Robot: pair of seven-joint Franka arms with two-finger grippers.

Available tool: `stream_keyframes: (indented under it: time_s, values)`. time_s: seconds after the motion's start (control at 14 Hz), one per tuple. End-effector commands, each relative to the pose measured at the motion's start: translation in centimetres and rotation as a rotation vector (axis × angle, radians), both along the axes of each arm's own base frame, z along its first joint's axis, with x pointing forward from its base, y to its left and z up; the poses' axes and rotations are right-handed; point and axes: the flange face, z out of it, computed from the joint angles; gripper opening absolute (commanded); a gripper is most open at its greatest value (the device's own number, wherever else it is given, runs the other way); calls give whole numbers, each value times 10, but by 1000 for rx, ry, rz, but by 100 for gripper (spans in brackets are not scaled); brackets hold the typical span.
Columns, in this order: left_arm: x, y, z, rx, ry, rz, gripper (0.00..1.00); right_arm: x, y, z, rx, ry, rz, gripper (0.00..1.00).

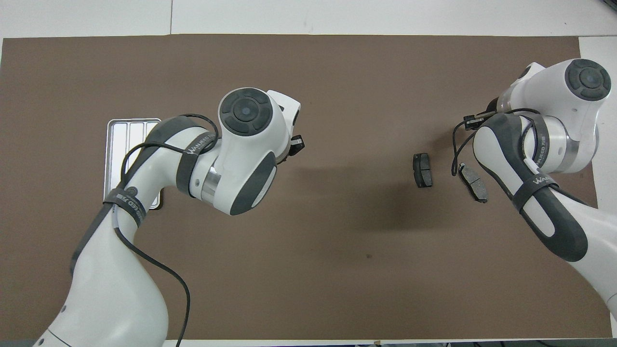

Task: Place bearing gear from tray to pile
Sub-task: 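Carry the second gear with the left gripper to mid-table and release it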

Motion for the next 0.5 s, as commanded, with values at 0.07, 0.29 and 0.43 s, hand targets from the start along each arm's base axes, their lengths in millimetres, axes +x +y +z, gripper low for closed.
stream_keyframes:
  time_s: [0.07,0.29,0.43]
  values:
    - [7,-43,-19,-44,-4,14,0,1,-9,-13,-3,-18,30,0]
    - [18,-55,-52,-27,25,32,0,0,-13,-21,-4,-18,28,0]
    - [14,-61,-53,-19,33,30,0,2,-13,-26,-5,-27,28,0]
